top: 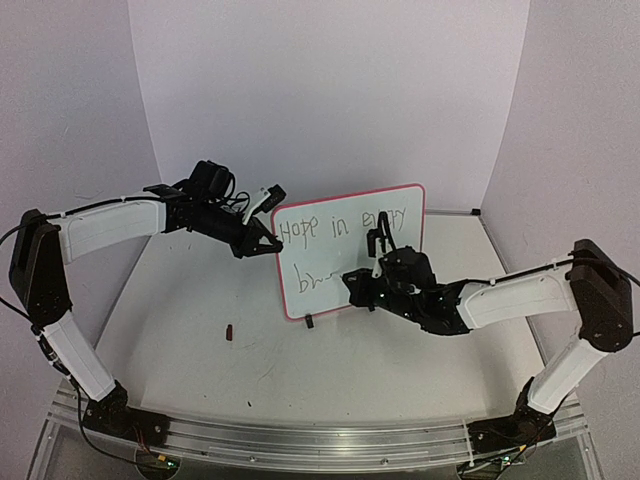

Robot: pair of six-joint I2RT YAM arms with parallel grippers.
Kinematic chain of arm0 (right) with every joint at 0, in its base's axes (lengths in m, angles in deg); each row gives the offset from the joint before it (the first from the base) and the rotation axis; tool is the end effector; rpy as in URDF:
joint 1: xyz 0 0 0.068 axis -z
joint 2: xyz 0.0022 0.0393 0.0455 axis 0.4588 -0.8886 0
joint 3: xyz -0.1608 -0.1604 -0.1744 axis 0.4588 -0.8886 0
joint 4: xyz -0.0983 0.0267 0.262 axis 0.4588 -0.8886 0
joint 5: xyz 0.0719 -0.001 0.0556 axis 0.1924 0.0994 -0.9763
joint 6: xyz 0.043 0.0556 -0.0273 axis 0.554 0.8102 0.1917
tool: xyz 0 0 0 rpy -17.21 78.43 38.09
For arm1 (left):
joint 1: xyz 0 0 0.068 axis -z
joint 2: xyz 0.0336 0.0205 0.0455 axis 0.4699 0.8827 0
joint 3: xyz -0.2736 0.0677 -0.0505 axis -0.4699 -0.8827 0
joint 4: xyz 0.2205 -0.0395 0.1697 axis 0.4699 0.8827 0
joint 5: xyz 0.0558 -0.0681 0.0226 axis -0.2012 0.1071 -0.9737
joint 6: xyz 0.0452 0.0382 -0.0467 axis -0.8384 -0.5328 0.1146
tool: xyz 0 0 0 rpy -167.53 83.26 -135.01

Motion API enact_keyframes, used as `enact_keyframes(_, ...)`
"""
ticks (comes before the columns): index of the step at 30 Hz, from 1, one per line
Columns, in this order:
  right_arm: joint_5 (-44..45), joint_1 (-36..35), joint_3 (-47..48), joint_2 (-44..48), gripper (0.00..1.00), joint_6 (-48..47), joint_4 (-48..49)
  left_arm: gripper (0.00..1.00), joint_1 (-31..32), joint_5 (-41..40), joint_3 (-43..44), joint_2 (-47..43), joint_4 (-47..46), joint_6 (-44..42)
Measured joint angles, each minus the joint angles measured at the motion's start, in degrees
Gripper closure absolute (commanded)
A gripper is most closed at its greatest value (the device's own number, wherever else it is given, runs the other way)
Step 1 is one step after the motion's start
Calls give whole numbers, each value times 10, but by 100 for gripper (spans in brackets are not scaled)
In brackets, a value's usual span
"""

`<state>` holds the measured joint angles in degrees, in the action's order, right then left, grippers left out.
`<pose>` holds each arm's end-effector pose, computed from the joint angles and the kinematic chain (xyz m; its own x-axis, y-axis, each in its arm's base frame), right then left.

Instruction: Write a sentence on the whiteboard

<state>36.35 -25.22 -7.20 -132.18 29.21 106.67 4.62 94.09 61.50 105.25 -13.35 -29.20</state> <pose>0.2460 0.3056 0.1938 -0.5459 0.1406 -0.8260 -0.4852 0.7507 0.4484 0.3227 -0.2494 0.2785 -0.3355 0.4903 -0.8044 0.9205 0.3521 -0.1693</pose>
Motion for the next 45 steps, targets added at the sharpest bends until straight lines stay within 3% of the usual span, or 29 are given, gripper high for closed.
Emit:
enact_keyframes(28,-26,1,-1,-22,100,8,4,100,0,0,0,0,0,0)
enact_keyframes(45,4,2,-40,41,100,0,11,100,1,0,0,0,0,0)
